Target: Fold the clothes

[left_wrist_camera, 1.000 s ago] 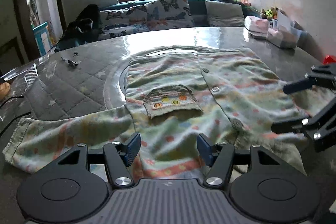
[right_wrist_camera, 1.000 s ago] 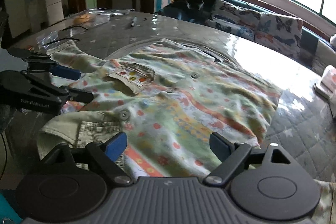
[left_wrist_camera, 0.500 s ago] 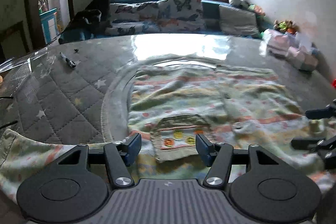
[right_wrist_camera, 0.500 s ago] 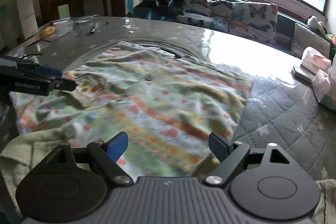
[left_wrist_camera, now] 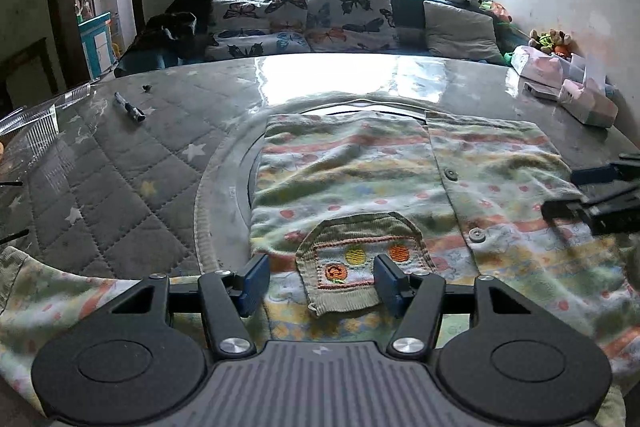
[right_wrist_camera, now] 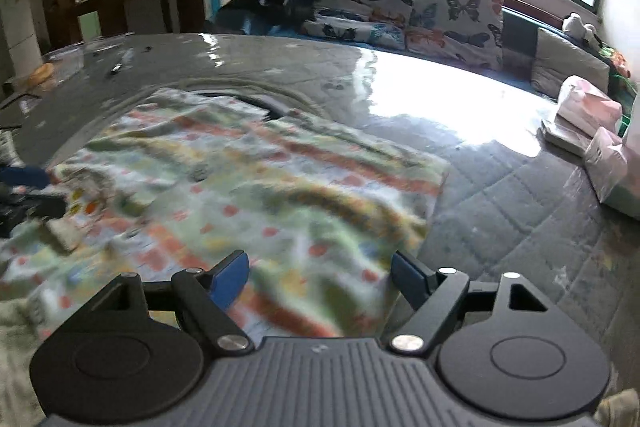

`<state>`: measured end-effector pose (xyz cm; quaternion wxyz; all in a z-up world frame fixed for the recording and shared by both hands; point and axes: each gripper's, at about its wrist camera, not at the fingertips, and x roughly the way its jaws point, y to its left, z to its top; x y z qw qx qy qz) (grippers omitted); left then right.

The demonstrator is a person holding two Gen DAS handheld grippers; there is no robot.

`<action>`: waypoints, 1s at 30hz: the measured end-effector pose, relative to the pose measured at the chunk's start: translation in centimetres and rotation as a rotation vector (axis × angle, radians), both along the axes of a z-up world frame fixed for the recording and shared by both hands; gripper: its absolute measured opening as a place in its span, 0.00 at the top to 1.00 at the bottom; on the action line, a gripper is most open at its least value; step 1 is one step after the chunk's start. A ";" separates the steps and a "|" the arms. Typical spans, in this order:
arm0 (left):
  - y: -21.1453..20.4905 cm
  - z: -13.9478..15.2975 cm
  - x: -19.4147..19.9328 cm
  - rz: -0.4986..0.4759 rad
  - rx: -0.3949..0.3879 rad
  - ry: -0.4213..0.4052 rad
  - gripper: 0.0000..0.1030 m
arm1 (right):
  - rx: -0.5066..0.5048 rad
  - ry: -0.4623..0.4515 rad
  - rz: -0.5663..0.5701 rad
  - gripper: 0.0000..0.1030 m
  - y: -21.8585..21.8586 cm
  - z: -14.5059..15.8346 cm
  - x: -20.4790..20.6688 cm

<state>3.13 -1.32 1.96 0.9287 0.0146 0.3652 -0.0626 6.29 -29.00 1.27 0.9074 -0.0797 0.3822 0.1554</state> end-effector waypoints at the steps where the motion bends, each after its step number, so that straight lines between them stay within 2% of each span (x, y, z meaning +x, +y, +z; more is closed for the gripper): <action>1: 0.0 0.0 0.1 -0.002 -0.002 0.000 0.40 | 0.010 0.006 -0.006 0.20 -0.2 -0.1 0.6; 8: -0.1 -0.1 0.4 -0.009 -0.003 -0.002 0.38 | -0.035 0.005 -0.012 0.19 -0.1 -0.5 4.0; 16: -0.3 -0.4 0.7 -0.007 0.004 -0.006 0.34 | -0.025 0.015 -0.067 0.15 -0.6 -0.8 7.7; 19: -0.4 -0.2 0.7 -0.004 0.004 -0.002 0.34 | -0.025 0.025 -0.067 0.19 -0.8 -0.6 8.3; 25: -0.4 0.8 -0.4 -0.003 -0.007 -0.011 0.33 | -0.031 -0.008 -0.059 0.21 -1.4 1.3 5.9; 30: -0.8 1.7 -1.5 -0.009 -0.021 -0.027 0.28 | -0.017 -0.046 -0.074 0.21 -3.4 2.9 1.1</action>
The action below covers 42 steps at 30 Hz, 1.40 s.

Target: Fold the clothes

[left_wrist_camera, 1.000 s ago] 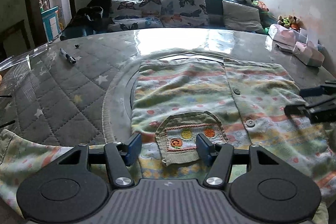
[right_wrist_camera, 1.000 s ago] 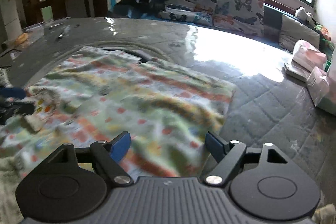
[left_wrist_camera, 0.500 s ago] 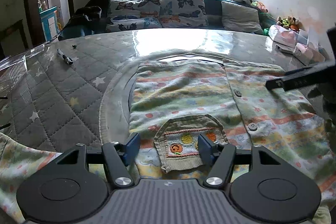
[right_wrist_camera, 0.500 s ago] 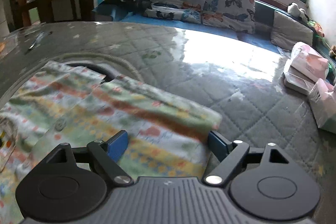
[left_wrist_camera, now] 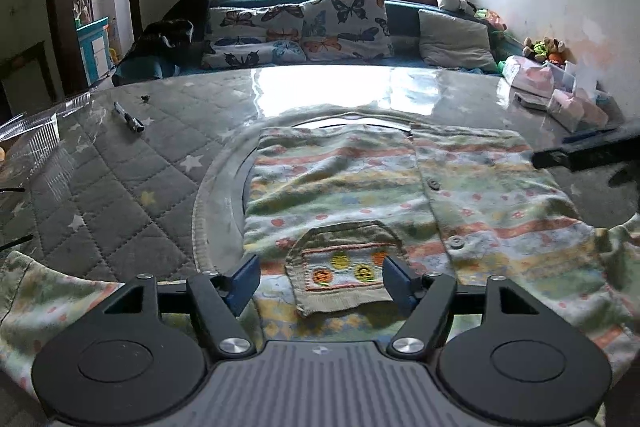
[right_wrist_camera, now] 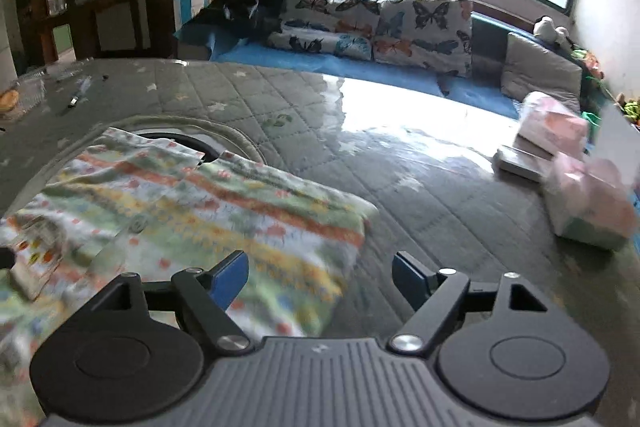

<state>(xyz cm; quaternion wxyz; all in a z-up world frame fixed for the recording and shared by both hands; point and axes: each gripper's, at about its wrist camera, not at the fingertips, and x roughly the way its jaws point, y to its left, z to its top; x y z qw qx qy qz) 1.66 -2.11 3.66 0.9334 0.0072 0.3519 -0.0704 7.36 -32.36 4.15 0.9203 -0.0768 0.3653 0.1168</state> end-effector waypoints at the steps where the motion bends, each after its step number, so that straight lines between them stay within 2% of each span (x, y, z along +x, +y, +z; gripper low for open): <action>1: -0.3 0.2 -0.2 -0.006 -0.003 -0.002 0.27 | 0.007 -0.005 -0.005 0.21 -0.4 0.2 -1.0; 4: -1.3 0.5 -0.9 -0.031 -0.012 -0.008 0.22 | 0.014 -0.010 -0.033 0.17 -1.9 0.3 -4.5; 5: -1.7 0.6 -1.2 -0.042 -0.016 -0.008 0.17 | 0.011 -0.006 -0.044 0.17 -2.4 0.1 -5.5; 6: -2.1 0.6 -1.5 -0.055 -0.021 -0.008 0.13 | 0.001 -0.003 -0.058 0.17 -3.0 -0.2 -6.7; 11: -4.1 0.4 -2.9 -0.105 -0.024 -0.010 0.04 | -0.033 0.010 -0.149 0.16 -5.5 -2.0 -10.9; 12: -4.3 0.4 -3.1 -0.112 -0.028 -0.008 0.01 | -0.032 0.011 -0.170 0.12 -6.1 -2.3 -11.6; 16: -5.3 0.2 -3.7 -0.132 -0.011 0.001 0.00 | 0.033 0.013 -0.263 0.09 -8.8 -3.0 -13.3; 23: -6.3 0.9 -4.4 -0.147 -0.006 -0.017 0.00 | 0.007 -0.024 -0.345 0.09 -11.8 -2.9 -15.4; 27: -6.9 1.0 -4.5 -0.155 -0.001 -0.018 0.00 | 0.001 -0.054 -0.428 0.16 -13.7 -2.5 -15.8; 31: -7.3 0.9 -4.4 -0.158 0.001 -0.011 0.00 | 0.013 -0.044 -0.482 0.26 -15.6 -2.5 -15.8; 35: -7.6 0.8 -4.3 -0.158 0.001 -0.002 0.00 | 0.049 -0.037 -0.493 0.29 -16.5 -2.9 -15.9; 42: -7.9 0.7 -4.3 -0.157 0.004 0.007 0.00 | 0.093 -0.038 -0.490 0.43 -17.0 -3.1 -15.9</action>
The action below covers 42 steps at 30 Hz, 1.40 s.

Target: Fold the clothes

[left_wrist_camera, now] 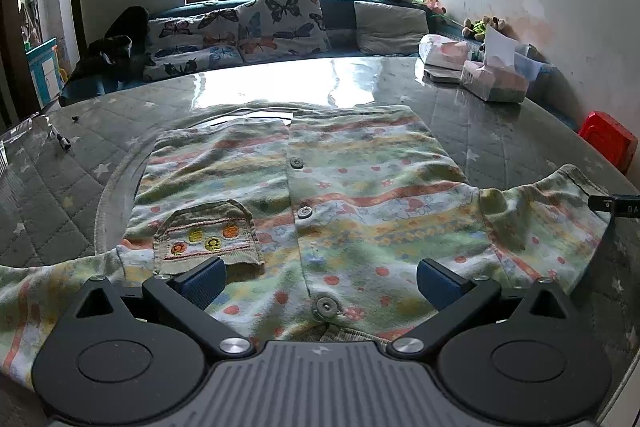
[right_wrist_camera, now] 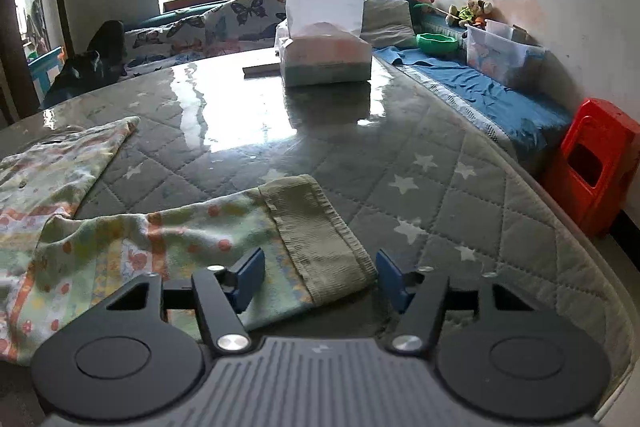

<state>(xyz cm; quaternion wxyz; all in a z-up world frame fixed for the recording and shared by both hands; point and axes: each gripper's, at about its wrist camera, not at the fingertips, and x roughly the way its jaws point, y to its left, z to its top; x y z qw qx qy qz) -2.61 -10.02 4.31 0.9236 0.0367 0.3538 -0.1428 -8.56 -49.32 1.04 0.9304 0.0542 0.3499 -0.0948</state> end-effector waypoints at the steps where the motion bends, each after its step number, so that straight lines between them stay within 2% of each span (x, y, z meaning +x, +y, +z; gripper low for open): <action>1: 0.0 0.0 0.0 0.002 -0.002 0.003 0.00 | 0.004 -0.001 0.001 0.49 0.0 0.0 -0.1; 3: -0.1 -0.1 0.0 0.000 -0.003 0.005 0.00 | 0.015 -0.005 0.000 0.59 0.0 0.1 -0.3; 6: -0.2 -0.1 -0.1 -0.003 -0.003 0.009 0.00 | 0.053 -0.009 0.009 0.82 -0.1 0.4 -0.6; 8: -0.2 -0.2 -0.2 -0.005 -0.003 0.010 0.00 | 0.073 -0.028 0.008 0.88 -0.1 0.8 -1.0; 11: -0.1 -0.3 -0.3 -0.004 -0.004 0.012 0.00 | 0.094 -0.073 0.014 0.90 0.3 2.0 -1.7; 15: 0.0 -0.4 -0.3 -0.002 -0.007 0.012 0.00 | 0.100 -0.152 0.074 0.91 1.9 5.1 -2.4; 22: 0.8 -0.3 -0.7 0.009 -0.024 0.003 0.00 | 0.075 -0.283 0.276 0.91 7.0 11.4 -1.6; 28: 2.7 0.1 -1.2 0.053 -0.048 -0.014 0.00 | 0.051 -0.336 0.489 0.91 13.5 14.8 0.6; 33: 4.9 0.4 -1.6 0.102 -0.069 -0.027 0.00 | 0.038 -0.326 0.645 0.91 19.7 15.2 3.1; 40: 7.7 0.1 -1.9 0.180 -0.090 -0.026 0.00 | 0.050 -0.252 0.804 0.91 27.2 13.5 4.8; 42: 8.4 0.0 -1.9 0.201 -0.095 -0.024 0.00 | 0.063 -0.231 0.841 0.88 28.6 12.8 5.0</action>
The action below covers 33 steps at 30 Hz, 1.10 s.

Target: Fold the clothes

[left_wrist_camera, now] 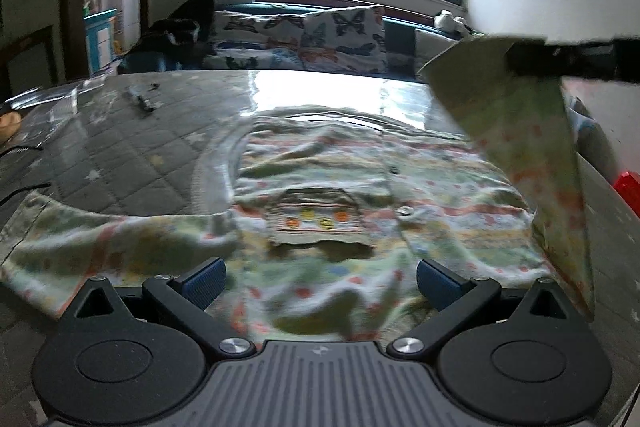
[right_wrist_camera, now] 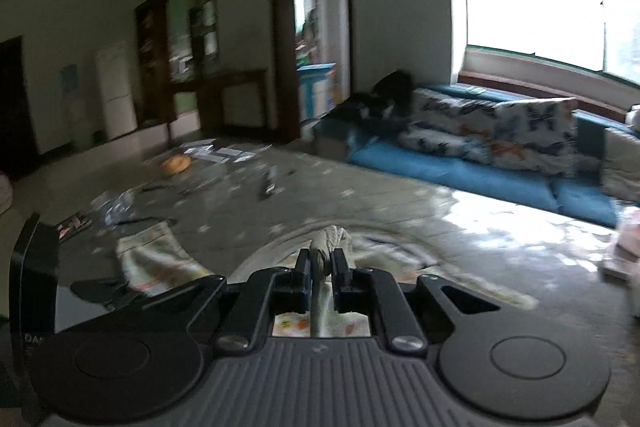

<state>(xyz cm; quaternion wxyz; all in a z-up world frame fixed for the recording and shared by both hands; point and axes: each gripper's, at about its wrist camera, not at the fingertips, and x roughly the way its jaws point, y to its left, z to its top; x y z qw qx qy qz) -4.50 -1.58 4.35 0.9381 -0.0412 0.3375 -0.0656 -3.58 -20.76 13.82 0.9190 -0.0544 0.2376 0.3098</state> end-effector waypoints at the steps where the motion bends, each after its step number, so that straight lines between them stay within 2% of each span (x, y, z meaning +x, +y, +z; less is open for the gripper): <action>1: 0.3 0.0 0.0 0.008 -0.003 0.001 0.00 | 0.002 0.009 0.017 0.83 0.5 -0.3 0.1; 5: 1.2 0.0 0.1 0.033 -0.004 0.001 0.00 | -0.016 -0.002 0.043 0.79 1.2 -0.2 -0.2; 11: 2.3 0.7 0.2 0.064 -0.024 -0.014 0.00 | -0.103 -0.013 -0.016 0.77 -2.0 0.1 -0.1; 16: 1.3 1.6 0.2 0.026 -0.033 -0.044 0.03 | -0.209 0.066 -0.113 0.77 -6.3 -2.4 0.4; 19: 0.1 1.7 0.4 -0.006 -0.035 -0.056 0.10 | -0.252 0.132 -0.160 0.77 -8.4 -4.5 0.8; 21: -0.8 1.6 0.6 -0.031 -0.037 -0.050 0.23 | -0.273 0.179 -0.173 0.77 -9.5 -6.1 0.7; 22: -1.2 1.5 0.7 -0.044 -0.039 -0.043 0.26 | -0.277 0.192 -0.170 0.77 -9.6 -6.7 0.7; 25: -2.7 1.0 1.1 -0.088 -0.029 -0.026 0.42 | -0.271 0.207 -0.147 0.77 -9.5 -8.1 0.3; 28: -4.2 0.5 1.3 -0.131 -0.017 -0.012 0.45 | -0.248 0.211 -0.119 0.77 -8.8 -8.8 0.6; 30: -5.0 0.3 1.5 -0.159 -0.017 -0.007 0.51 | -0.239 0.224 -0.115 0.77 -8.5 -9.5 1.1; 33: -5.8 -0.4 2.0 -0.182 -0.007 0.010 0.51 | -0.228 0.243 -0.117 0.77 -8.4 -10.6 1.8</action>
